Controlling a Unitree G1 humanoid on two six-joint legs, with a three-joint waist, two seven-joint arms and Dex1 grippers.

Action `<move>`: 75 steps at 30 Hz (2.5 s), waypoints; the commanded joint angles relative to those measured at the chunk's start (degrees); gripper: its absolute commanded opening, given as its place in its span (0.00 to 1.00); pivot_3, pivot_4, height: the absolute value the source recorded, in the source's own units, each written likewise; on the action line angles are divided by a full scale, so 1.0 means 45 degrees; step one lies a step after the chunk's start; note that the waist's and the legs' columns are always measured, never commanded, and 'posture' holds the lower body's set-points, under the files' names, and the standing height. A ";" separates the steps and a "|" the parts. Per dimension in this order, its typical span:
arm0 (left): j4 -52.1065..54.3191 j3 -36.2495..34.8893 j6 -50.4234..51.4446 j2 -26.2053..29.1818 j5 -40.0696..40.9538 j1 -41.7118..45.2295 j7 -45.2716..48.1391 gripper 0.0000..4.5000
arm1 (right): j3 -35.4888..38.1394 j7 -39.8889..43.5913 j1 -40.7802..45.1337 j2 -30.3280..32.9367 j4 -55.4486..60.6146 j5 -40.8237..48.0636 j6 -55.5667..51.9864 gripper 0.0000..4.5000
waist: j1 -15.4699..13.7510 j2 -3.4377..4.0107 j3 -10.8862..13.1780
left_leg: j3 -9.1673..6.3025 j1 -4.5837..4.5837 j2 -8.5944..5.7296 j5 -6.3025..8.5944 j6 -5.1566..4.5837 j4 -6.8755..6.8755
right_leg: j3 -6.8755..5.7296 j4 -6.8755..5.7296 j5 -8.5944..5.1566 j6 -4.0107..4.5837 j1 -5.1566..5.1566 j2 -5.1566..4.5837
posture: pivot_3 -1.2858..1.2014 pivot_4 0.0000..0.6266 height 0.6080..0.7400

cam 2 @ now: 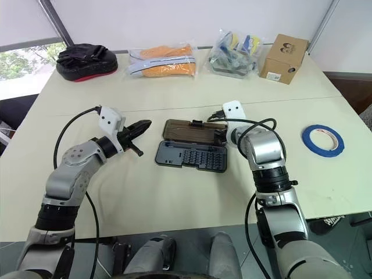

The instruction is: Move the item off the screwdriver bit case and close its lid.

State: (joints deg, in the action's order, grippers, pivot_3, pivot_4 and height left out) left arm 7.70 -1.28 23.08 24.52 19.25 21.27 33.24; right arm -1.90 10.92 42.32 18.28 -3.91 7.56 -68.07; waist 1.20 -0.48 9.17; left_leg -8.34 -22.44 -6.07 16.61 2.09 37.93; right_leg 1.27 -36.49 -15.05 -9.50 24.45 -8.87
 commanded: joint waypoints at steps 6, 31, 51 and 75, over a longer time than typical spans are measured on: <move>0.0564 -0.0312 -0.0202 0.0144 0.0008 0.0132 -0.0040 0.00 | -0.0024 0.0019 -0.0064 -0.0124 -0.0863 -0.0180 0.0407 0.95 | -0.0001 -0.0001 -0.0001 | -0.0001 0.0001 0.0000 0.0000 0.0000 0.0007 | 0.0000 -0.0001 0.0003 0.0004 -0.0002 0.0001 | 0.52 0.24 1.00; 0.0790 -0.0407 -0.0215 0.0190 -0.0006 -0.0062 -0.0319 0.00 | -0.0175 -0.0027 -0.0765 0.0194 0.0759 -0.0266 -0.1478 0.01 | -0.0110 -0.0018 -0.0016 | -0.0006 0.0004 0.0000 0.0000 0.0000 0.0008 | -0.0005 0.0001 0.0009 0.0013 -0.0014 0.0002 | 0.52 0.24 1.00; 0.0685 -0.0335 -0.0210 0.0088 0.0016 -0.0075 -0.0202 0.00 | 0.0484 -0.0042 -0.1500 0.0175 0.5372 0.0492 -0.5252 0.01 | -0.0075 -0.0018 -0.0015 | -0.0005 0.0000 0.0000 0.0001 -0.0001 -0.0010 | -0.0002 0.0018 0.0009 0.0013 -0.0002 0.0001 | 0.52 0.24 1.00; 0.2162 -0.0238 0.1983 0.1392 0.3135 -0.0039 0.3248 0.00 | 0.1070 0.2832 -0.0656 0.2059 0.6205 0.2395 -0.2529 0.99 | -0.0046 -0.0018 -0.0009 | 0.0000 -0.0003 0.0004 0.0002 -0.0004 -0.0018 | -0.0002 0.0027 0.0009 0.0013 0.0001 0.0007 | 0.52 0.24 1.00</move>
State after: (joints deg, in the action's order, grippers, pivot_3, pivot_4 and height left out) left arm 14.90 -1.91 31.01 29.56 30.83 20.24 45.04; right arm 1.46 21.80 38.00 26.77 21.77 16.62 -81.93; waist 0.99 -0.57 9.13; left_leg -8.34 -22.45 -6.05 16.62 2.07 37.84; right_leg 1.26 -36.36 -15.01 -9.44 24.45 -8.83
